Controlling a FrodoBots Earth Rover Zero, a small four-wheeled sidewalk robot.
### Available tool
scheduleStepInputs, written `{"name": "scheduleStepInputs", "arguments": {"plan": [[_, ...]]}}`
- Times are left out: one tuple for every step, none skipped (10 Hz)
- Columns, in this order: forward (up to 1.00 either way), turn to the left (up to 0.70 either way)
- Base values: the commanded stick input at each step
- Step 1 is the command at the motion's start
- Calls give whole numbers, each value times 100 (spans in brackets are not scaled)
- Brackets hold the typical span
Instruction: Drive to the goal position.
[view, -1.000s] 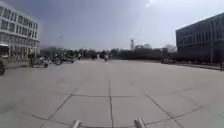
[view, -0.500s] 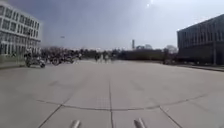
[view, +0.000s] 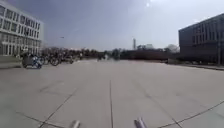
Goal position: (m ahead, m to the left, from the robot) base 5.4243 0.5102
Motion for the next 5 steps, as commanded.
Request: {"name": "scheduleStepInputs", "arguments": {"plan": [[85, 1], [85, 1], [85, 1], [85, 1], [85, 1]]}}
